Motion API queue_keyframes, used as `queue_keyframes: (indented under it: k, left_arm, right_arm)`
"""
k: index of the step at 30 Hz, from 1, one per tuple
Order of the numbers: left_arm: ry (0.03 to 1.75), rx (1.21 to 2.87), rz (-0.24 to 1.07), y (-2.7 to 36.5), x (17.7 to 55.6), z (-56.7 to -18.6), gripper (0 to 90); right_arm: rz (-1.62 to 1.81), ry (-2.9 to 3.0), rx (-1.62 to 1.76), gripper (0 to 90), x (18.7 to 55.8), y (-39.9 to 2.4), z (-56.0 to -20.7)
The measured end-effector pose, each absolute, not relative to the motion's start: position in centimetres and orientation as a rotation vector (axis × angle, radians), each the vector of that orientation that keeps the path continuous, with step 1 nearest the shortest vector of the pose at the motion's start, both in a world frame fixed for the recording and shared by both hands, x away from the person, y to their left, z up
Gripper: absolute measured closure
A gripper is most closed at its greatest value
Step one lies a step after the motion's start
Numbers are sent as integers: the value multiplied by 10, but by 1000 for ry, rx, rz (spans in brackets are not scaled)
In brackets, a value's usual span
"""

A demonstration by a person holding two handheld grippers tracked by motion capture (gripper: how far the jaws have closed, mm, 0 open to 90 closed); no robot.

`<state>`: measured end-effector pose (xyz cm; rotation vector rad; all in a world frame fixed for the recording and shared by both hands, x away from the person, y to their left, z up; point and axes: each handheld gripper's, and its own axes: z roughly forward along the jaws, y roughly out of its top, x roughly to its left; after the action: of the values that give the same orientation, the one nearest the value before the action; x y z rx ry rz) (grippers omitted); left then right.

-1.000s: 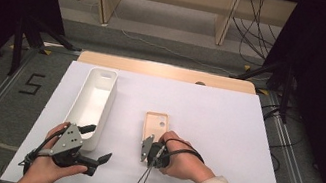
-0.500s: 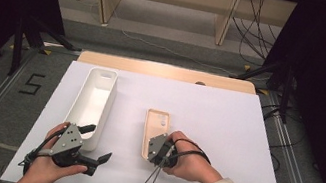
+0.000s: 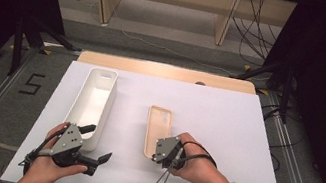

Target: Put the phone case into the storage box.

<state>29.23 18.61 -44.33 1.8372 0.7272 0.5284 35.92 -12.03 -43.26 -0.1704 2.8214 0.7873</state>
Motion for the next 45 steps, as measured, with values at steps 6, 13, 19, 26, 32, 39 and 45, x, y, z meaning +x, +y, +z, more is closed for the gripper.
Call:
queue_keyframes:
  k: [6,13,19,26,32,39,45]
  left_arm:
    - [727,1837,529,186,292,-443,18]
    - [727,1838,529,186,292,-443,19]
    - [727,1836,532,186,292,-443,19]
    - [716,1843,533,184,292,-442,23]
    - [711,1834,512,177,294,-436,37]
    - [711,1841,478,162,311,-423,46]
    - [742,1837,452,148,333,-413,80]
  right_arm:
    - [835,2793,-157,881,356,-126,-433]
    - [927,2749,-137,881,354,-132,-431]
    - [971,2735,-124,882,352,-138,-431]
    - [997,2706,-127,882,351,-142,-428]
    - [1013,2682,-125,882,348,-143,-428]
    - [1025,2666,-116,882,346,-141,-429]
    - [1022,2664,-121,882,345,-141,-429]
